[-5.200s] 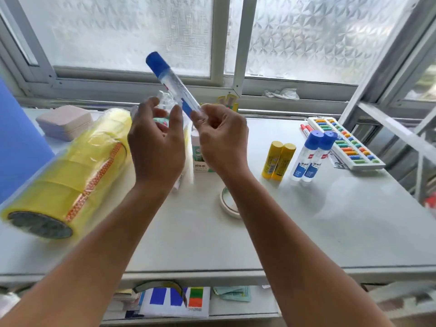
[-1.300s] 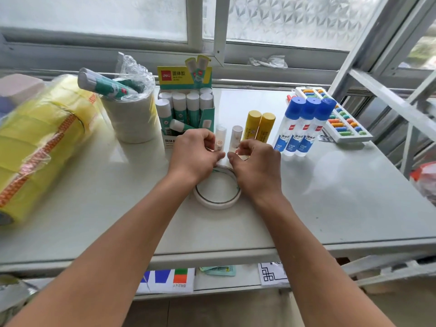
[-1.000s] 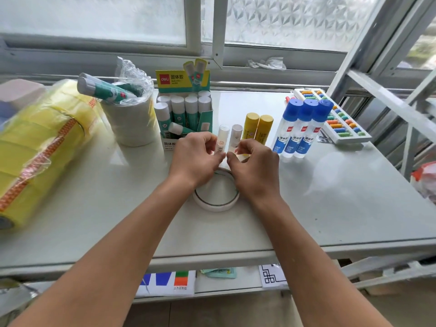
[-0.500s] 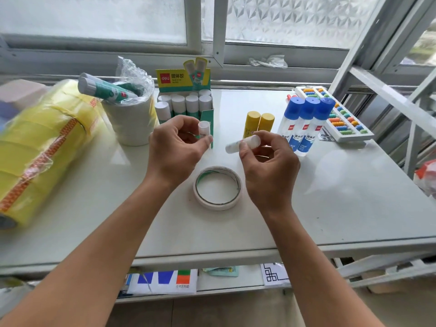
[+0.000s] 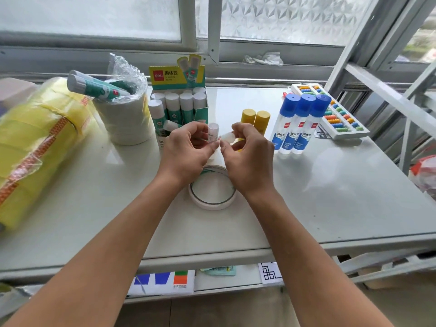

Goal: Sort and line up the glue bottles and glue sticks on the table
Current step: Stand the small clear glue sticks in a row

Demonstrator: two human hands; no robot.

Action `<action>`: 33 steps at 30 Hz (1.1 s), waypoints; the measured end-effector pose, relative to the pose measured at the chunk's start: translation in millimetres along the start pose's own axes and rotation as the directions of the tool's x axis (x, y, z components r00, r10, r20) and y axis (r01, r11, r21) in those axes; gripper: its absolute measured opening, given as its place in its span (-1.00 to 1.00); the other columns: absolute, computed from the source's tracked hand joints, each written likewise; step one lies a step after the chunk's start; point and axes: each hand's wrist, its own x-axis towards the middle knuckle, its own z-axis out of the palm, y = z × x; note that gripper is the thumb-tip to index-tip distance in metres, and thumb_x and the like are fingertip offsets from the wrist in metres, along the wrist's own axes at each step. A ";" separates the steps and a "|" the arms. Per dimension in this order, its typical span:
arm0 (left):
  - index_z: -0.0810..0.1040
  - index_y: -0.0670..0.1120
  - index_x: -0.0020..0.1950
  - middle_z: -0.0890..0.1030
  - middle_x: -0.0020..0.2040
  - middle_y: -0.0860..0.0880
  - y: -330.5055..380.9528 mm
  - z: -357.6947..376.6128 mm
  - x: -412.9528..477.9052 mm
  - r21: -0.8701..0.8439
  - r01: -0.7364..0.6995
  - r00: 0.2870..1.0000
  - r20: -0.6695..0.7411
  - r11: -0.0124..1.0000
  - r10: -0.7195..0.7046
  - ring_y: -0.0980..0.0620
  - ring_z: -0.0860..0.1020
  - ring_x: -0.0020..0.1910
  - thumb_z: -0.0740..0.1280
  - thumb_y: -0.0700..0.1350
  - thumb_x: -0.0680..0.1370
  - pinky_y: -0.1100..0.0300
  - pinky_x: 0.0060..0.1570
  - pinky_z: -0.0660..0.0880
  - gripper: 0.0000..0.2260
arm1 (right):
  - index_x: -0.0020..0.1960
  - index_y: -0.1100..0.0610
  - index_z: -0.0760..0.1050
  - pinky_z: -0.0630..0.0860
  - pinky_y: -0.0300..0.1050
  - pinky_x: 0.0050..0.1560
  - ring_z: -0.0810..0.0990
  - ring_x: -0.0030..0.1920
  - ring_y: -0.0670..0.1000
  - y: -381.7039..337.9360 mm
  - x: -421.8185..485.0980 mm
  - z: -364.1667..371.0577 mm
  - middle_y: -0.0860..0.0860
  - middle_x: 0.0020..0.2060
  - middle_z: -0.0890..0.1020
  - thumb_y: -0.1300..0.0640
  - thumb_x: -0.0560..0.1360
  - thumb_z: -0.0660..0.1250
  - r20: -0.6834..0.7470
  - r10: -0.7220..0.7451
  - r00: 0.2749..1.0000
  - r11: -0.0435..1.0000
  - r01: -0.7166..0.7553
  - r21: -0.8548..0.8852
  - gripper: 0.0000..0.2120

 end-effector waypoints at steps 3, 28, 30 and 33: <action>0.54 -0.05 0.20 0.65 -0.07 -0.03 -2.2 -0.6 -2.4 0.030 -0.025 1.000 -0.006 0.999 0.025 0.05 0.64 -0.10 0.51 -0.11 0.44 0.07 0.00 0.62 -0.64 | 0.14 0.14 0.50 0.44 -0.47 -0.23 0.55 -0.33 -0.19 -2.6 3.8 -4.6 0.00 -0.08 0.67 0.16 0.42 0.48 -0.044 0.003 0.999 0.999 -0.002 0.040 -0.68; 0.67 -0.11 -0.15 0.66 -0.25 -0.04 22.8 -17.8 4.2 0.471 0.049 0.973 0.177 0.881 -0.149 -0.05 0.60 -0.22 0.41 -0.08 0.50 0.11 -0.16 0.58 -0.89 | 0.14 0.13 0.60 0.55 -0.07 -0.01 0.62 -0.04 0.09 5.2 -1.2 -38.6 0.09 0.01 0.68 0.17 0.48 0.37 0.283 0.241 0.928 0.940 -0.151 -0.306 -0.77; 0.64 -0.13 -0.03 0.65 -0.16 -0.03 24.6 -10.6 1.1 0.339 0.051 0.993 0.088 0.940 -0.085 -0.01 0.60 -0.16 0.43 -0.10 0.50 0.12 -0.08 0.57 -0.88 | 0.13 0.15 0.59 0.58 -0.03 0.01 0.64 -0.05 0.08 6.5 -0.7 -30.3 0.07 0.00 0.69 0.19 0.48 0.39 0.222 0.199 0.955 0.974 -0.169 -0.148 -0.78; 0.60 -0.13 0.03 0.63 -0.14 -0.04 15.4 -0.7 -1.0 0.221 0.048 0.998 0.017 0.974 -0.053 -0.01 0.60 -0.15 0.45 -0.11 0.49 0.06 -0.04 0.59 -0.84 | 0.08 0.14 0.57 0.58 -0.06 0.00 0.65 -0.07 0.05 11.0 -2.5 -16.7 0.05 -0.06 0.69 0.18 0.47 0.41 0.206 0.194 0.959 0.981 -0.186 -0.058 -0.81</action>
